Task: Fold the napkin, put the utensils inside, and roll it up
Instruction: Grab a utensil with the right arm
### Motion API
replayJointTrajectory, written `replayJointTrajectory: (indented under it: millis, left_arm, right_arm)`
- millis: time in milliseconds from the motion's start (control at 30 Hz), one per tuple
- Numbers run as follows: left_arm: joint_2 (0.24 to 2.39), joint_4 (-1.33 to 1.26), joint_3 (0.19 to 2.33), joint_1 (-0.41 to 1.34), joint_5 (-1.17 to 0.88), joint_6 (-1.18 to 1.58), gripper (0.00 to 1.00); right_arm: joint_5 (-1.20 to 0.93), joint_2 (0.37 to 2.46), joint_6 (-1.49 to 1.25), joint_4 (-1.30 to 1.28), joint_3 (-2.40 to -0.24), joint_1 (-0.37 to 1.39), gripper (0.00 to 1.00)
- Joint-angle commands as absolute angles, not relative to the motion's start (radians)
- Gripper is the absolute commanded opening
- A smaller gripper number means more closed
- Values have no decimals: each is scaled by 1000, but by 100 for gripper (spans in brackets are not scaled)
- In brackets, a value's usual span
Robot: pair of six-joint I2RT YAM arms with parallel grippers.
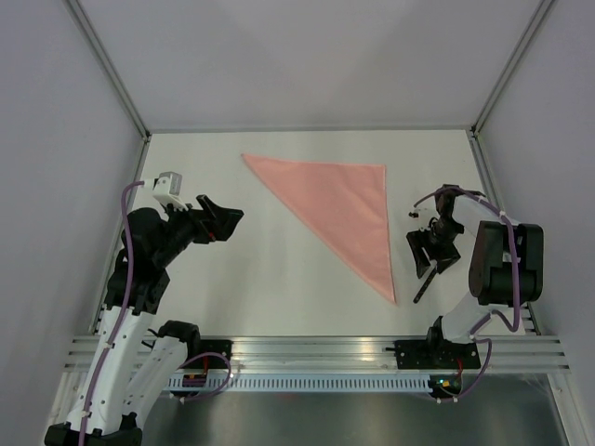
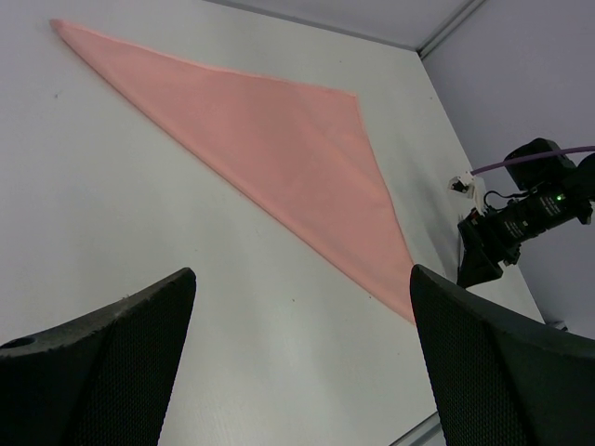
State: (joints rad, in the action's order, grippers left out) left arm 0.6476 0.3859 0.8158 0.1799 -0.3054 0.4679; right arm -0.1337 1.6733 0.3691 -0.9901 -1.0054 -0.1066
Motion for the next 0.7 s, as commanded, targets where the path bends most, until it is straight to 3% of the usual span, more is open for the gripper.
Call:
replayJointTrajectory:
  millis: [0, 267, 667]
  left_arm:
    - [647, 339, 818, 176, -345, 505, 100]
    - [647, 334, 818, 175, -348, 514, 100]
    - [649, 327, 815, 176, -353, 525, 100]
  right_arm:
    - [43, 1692, 328, -1109, -982, -126, 70]
    - [45, 1732, 342, -1082, -957, -161, 69]
    - [48, 1816, 285, -1006, -1015, -161, 58]
